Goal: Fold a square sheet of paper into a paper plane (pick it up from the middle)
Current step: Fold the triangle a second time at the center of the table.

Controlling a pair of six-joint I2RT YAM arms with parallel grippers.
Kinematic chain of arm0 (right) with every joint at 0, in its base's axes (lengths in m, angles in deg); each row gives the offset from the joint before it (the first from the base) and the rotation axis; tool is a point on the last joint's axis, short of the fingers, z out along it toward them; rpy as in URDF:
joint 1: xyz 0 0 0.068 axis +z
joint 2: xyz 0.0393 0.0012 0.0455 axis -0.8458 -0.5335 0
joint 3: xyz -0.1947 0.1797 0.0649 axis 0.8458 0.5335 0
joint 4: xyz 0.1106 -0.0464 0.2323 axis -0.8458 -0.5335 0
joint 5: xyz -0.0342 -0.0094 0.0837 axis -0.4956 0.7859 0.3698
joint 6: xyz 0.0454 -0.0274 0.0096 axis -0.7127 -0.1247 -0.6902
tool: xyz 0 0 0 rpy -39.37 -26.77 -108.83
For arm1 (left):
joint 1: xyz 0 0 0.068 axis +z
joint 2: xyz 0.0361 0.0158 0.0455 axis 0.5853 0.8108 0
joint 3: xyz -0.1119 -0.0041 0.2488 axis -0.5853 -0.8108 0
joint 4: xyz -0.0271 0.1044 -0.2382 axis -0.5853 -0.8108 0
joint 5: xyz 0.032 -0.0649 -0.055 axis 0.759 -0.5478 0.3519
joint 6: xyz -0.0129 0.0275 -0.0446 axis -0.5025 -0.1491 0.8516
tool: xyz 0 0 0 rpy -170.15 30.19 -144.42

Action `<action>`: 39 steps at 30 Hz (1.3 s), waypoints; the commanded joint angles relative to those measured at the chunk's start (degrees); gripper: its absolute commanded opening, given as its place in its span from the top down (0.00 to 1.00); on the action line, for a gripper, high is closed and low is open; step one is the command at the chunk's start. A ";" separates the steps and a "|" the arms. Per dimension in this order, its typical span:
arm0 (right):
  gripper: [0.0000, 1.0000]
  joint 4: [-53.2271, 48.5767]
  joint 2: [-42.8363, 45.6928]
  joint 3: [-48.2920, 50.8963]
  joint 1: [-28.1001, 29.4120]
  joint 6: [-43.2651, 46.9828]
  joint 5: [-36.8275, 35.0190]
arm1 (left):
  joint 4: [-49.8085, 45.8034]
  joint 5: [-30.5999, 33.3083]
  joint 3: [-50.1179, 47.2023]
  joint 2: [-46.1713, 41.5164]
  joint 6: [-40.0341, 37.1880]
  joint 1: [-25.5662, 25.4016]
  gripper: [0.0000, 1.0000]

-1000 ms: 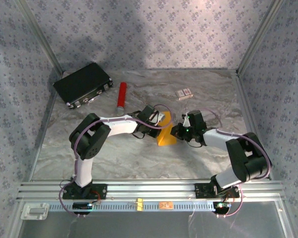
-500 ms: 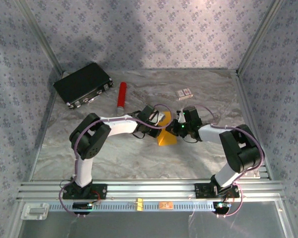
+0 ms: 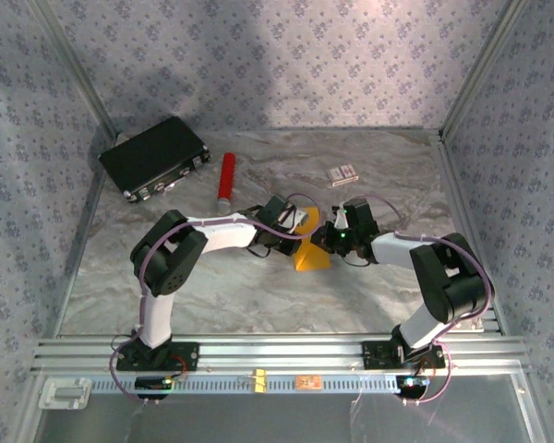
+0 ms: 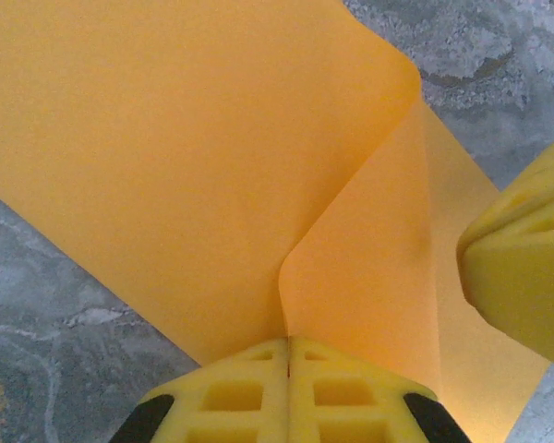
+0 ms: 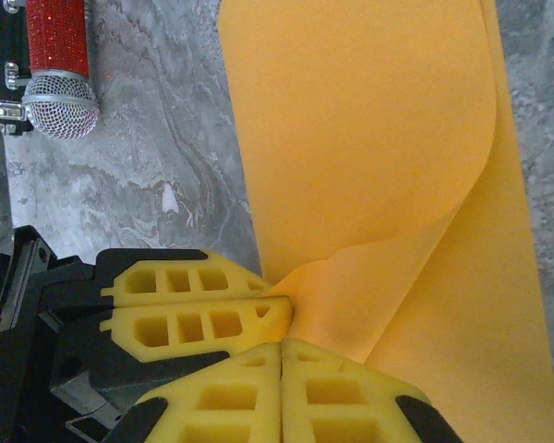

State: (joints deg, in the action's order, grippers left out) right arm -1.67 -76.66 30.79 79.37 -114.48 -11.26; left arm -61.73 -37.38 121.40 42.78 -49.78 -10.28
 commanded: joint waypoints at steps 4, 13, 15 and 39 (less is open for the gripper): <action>0.92 -1.36 0.97 -0.06 -0.31 0.51 -0.45 | -2.93 -0.50 -0.40 3.04 -0.55 -0.09 0.94; 0.93 -2.13 0.76 -1.13 -0.32 0.61 -0.31 | -3.59 -1.01 0.64 3.48 -0.90 -0.04 0.94; 0.92 -2.11 0.88 -1.03 -0.27 0.64 -0.40 | -3.63 -1.11 0.64 3.50 -0.90 -0.04 0.94; 0.97 -0.46 -3.58 -3.29 0.20 -1.30 -0.37 | -2.82 -1.53 -0.08 3.66 -0.66 -0.12 0.94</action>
State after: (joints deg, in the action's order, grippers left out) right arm -2.50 -79.11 29.13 79.39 -114.92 -11.34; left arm -60.92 -38.65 122.17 43.68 -49.80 -10.28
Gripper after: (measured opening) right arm 0.053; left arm 0.058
